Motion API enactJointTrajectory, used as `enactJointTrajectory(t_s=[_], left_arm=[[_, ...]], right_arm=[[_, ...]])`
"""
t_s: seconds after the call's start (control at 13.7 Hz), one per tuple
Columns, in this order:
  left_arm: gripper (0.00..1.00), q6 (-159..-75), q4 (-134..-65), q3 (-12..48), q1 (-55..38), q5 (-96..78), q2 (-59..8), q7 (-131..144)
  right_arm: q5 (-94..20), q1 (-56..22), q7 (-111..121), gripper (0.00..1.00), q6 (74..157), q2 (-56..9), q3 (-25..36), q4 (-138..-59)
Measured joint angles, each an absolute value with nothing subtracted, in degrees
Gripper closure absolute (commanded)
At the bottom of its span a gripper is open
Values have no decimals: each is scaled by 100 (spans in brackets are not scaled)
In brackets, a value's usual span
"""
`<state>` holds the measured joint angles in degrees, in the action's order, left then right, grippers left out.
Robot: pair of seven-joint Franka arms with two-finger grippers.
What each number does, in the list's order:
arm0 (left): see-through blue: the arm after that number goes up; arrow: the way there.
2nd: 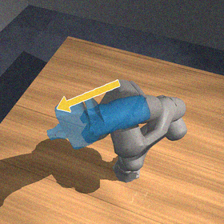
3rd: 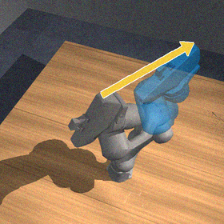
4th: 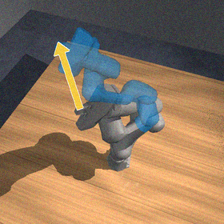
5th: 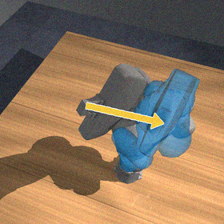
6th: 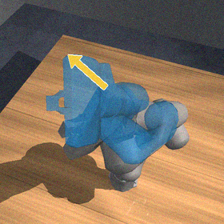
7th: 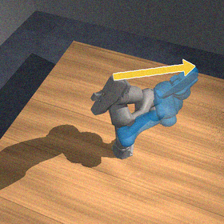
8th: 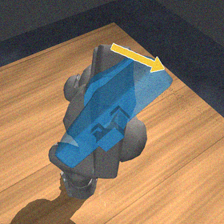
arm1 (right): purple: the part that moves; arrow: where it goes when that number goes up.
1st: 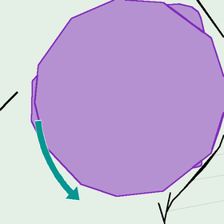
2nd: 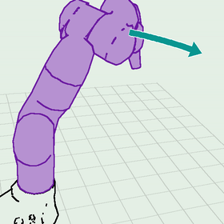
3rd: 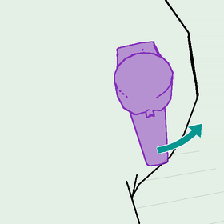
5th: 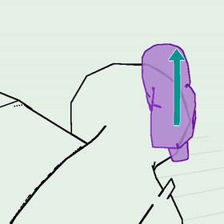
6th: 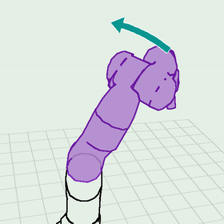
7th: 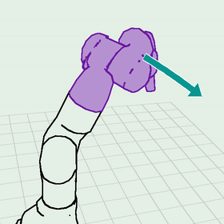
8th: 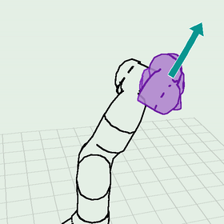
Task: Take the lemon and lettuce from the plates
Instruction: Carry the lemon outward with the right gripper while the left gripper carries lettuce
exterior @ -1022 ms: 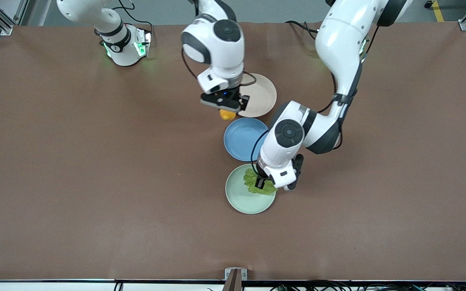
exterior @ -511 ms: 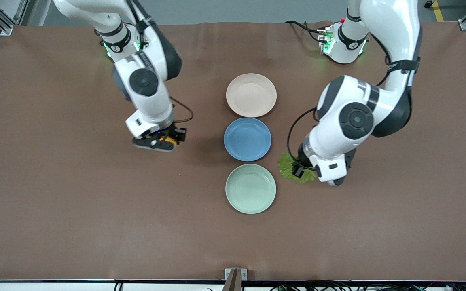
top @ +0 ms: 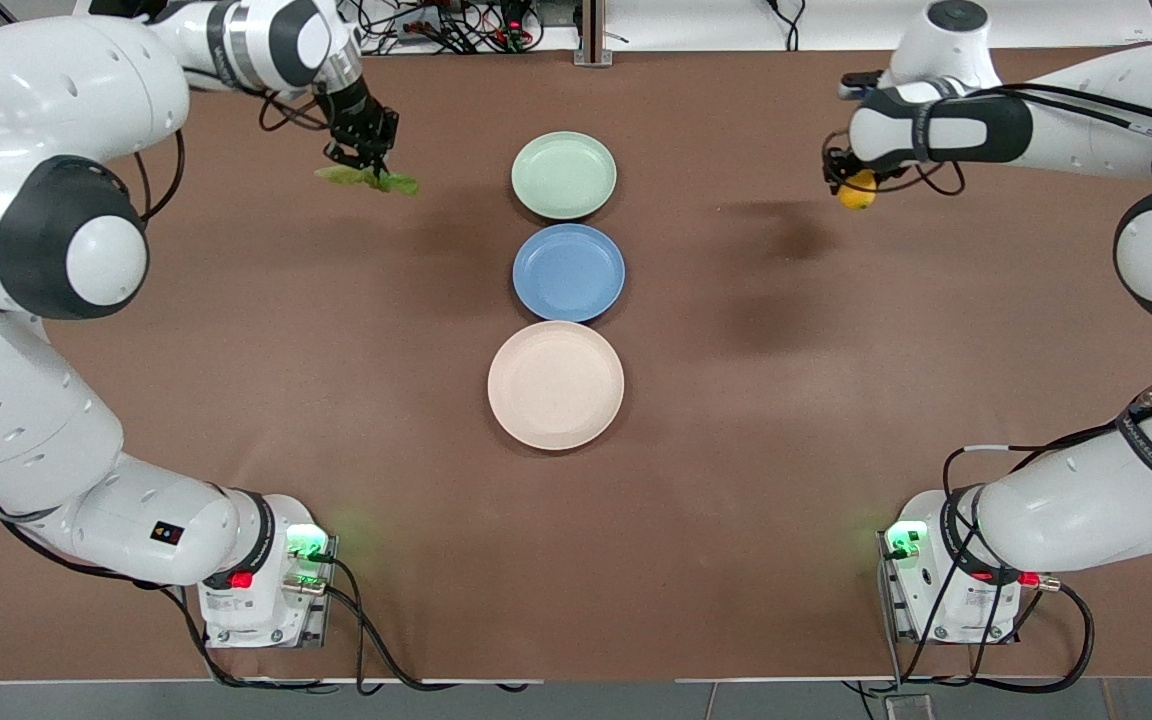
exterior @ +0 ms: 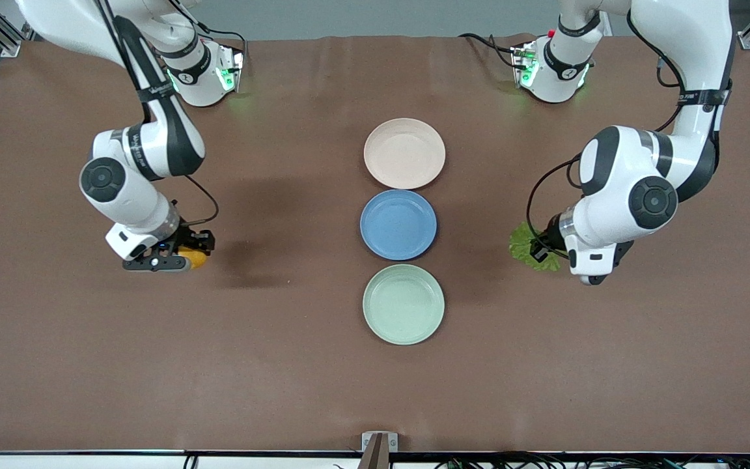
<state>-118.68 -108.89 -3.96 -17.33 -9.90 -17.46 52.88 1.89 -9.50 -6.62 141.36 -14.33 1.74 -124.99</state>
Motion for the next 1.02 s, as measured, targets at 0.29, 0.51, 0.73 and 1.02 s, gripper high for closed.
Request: enactJointTrajectory(t_s=[0.29,0.51,0.73,1.02], left_arm=[[98,-13214,-11925,-396,-1508,-990,-1689,4739],[95,-13983,-12364,-386,-1505,-990,-1840,4542],[69,-14178,-12464,-388,-1466,-990,-1969,4247],[1,-14204,-12460,-391,-1371,-990,-1984,3745]], right_arm=[[189,-663,-336,99,14949,-1789,163,-12904],[188,-659,-113,98,15236,-2131,131,-12908],[184,-534,172,98,15296,-2298,113,-12904],[114,-340,304,96,15281,-2300,-93,-12895]])
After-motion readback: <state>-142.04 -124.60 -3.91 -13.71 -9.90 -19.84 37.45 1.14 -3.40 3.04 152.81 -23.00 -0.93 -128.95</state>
